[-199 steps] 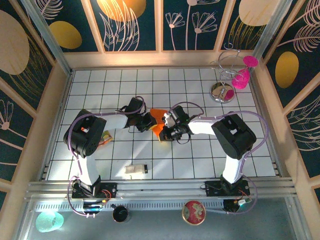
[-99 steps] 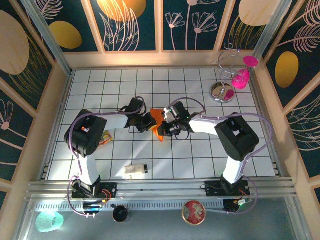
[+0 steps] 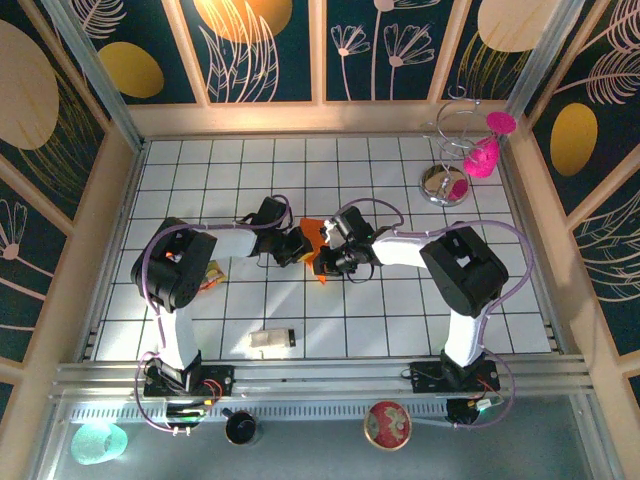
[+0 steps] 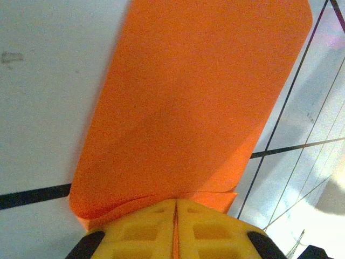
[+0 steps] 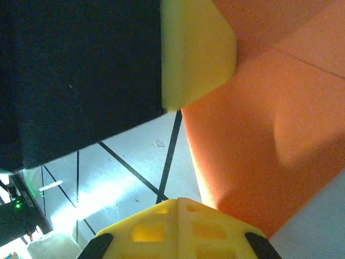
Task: Fold a paper plane with a square sheet of paper (pick it up from the middle)
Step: Third fold the triangle at the center of the table.
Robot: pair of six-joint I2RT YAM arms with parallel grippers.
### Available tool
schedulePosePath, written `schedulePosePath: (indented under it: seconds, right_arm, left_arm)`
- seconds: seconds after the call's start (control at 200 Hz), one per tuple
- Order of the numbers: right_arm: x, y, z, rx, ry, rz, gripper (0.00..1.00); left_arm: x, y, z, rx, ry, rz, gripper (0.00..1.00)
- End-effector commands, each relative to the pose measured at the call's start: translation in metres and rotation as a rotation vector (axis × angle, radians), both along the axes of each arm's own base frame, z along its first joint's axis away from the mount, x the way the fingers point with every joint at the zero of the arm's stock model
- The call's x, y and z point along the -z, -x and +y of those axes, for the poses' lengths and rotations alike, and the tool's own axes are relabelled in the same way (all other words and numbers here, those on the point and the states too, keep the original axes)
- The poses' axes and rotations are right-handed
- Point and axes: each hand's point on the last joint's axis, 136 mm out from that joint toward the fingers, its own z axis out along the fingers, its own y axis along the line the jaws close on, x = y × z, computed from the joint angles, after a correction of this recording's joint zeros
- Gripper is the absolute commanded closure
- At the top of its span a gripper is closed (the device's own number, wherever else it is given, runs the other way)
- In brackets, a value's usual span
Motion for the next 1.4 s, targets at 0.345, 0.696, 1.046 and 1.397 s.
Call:
schedulePosePath:
  seconds: [0.345, 0.696, 1.046, 1.397]
  right_arm:
    - [0.01, 0.032, -0.008, -0.047, 0.046, 0.077, 1.0]
    - [0.027, 0.042, -0.013, -0.043, 0.074, 0.105, 1.0]
    - [-0.035, -0.011, 0.002, 0.039, -0.047, -0.097, 1.0]
    - [0.001, -0.011, 0.001, 0.036, 0.023, -0.043, 1.0]
  left_arm:
    - [0.032, 0.012, 0.015, -0.026, -0.064, 0.068, 0.92]
    - [0.032, 0.012, 0.015, -0.024, -0.062, 0.066, 0.92]
    - [0.027, 0.01, 0.014, -0.021, -0.054, 0.055, 0.92]
    - [0.029, 0.011, 0.014, -0.023, -0.058, 0.059, 0.92]
